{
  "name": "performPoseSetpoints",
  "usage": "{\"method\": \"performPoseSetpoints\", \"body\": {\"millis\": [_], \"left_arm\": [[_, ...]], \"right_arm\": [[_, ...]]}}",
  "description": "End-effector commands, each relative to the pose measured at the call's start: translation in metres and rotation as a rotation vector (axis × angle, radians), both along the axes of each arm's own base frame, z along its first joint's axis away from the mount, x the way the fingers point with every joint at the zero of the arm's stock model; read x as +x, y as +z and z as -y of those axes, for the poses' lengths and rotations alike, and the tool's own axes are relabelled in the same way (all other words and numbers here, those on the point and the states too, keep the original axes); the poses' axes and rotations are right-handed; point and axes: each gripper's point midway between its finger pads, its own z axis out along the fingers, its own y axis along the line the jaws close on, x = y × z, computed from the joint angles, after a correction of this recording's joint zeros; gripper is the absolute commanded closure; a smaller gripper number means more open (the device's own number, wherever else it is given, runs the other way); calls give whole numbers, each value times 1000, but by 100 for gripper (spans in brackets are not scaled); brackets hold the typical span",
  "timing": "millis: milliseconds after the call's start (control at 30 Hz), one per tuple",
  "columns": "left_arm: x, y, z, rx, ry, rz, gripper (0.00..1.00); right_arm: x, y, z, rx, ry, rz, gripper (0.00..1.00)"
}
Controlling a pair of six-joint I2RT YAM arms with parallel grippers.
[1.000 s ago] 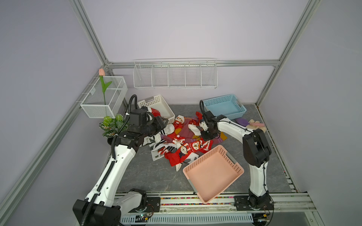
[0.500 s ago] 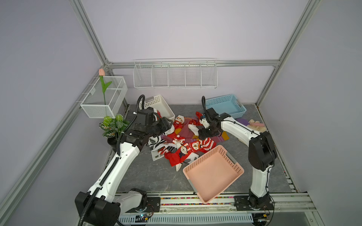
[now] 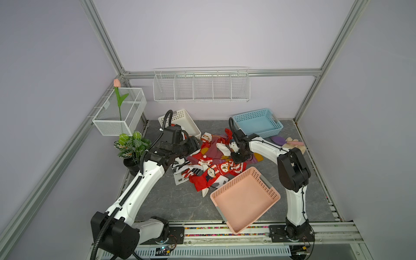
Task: Sort the socks into the basket by color
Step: Pick up the sock from the center of the board.
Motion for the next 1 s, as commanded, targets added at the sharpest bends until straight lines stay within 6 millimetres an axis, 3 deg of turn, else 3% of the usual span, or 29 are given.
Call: {"method": "performPoseSetpoints", "body": {"millis": [0, 200, 500, 967], "left_arm": [[0, -5, 5, 41, -27, 16, 41], [-2, -6, 24, 55, -97, 57, 38], [-12, -7, 64, -5, -219, 125, 33], [-21, -30, 82, -6, -287, 146, 30]], "right_arm": [[-2, 43, -1, 37, 7, 72, 93], [-17, 92, -19, 147, 43, 110, 93], [-41, 155, -66, 492, 126, 130, 93], [-61, 197, -95, 782, 175, 83, 93]]}}
